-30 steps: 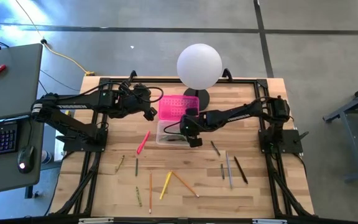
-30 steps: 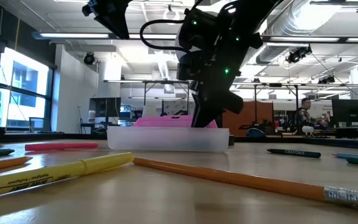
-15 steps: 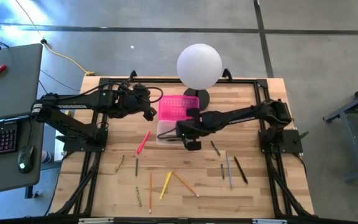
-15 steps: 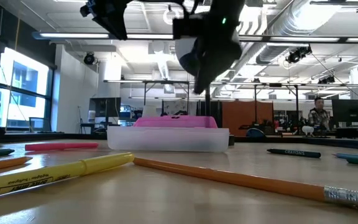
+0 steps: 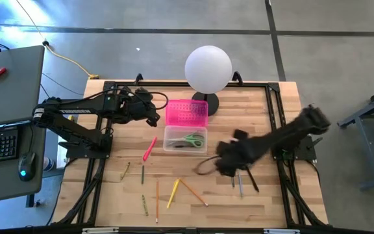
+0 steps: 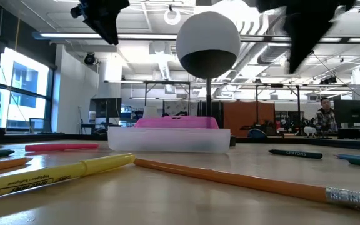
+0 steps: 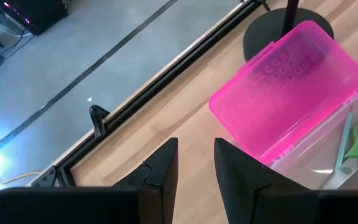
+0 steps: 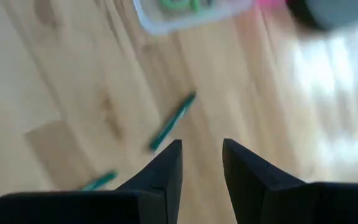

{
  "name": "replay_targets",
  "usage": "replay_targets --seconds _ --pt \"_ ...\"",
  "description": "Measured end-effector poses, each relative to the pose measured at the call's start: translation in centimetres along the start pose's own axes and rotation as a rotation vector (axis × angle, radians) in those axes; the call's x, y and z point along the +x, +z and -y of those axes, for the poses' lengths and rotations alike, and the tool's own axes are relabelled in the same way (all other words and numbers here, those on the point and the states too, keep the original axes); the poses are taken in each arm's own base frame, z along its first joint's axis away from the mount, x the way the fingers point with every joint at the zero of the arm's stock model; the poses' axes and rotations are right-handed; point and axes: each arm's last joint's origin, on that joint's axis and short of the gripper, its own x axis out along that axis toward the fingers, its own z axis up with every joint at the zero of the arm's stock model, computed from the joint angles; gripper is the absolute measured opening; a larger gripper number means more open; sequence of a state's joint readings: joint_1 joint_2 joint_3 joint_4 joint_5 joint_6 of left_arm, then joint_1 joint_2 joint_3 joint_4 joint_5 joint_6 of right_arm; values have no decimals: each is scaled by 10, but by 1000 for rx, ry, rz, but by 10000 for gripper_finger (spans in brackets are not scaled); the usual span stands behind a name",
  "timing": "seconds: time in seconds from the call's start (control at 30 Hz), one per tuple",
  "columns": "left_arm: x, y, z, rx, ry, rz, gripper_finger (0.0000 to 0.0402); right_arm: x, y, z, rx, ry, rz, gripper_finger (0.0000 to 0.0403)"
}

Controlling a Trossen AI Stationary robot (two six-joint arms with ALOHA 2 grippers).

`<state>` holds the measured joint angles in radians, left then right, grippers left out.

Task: Pick & place school supplies into a supply box
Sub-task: Put the black pen into the pink supply box

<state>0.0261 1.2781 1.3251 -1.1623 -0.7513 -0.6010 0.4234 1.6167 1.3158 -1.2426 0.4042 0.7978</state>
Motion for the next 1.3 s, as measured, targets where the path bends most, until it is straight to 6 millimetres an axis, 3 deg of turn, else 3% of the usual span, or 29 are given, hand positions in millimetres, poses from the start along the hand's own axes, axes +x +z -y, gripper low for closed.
replay_targets --seconds 0.13,0.27,0.43,0.7,0.93,1.3 --pt "0 0 0 -26 13 11 134 0 -56 -5 167 83 65 94" --pt "0 1 0 -66 16 21 134 24 -106 -23 347 248 130 94" --pt "0 1 0 -96 16 23 134 46 -143 -31 379 302 71 94" --pt "0 4 2 -140 2 43 134 39 -150 -18 367 141 29 94" --pt "0 5 2 -155 -6 53 134 58 -156 -22 446 225 -30 94" --pt "0 5 2 -149 -7 50 134 65 -152 -15 470 175 14 94"
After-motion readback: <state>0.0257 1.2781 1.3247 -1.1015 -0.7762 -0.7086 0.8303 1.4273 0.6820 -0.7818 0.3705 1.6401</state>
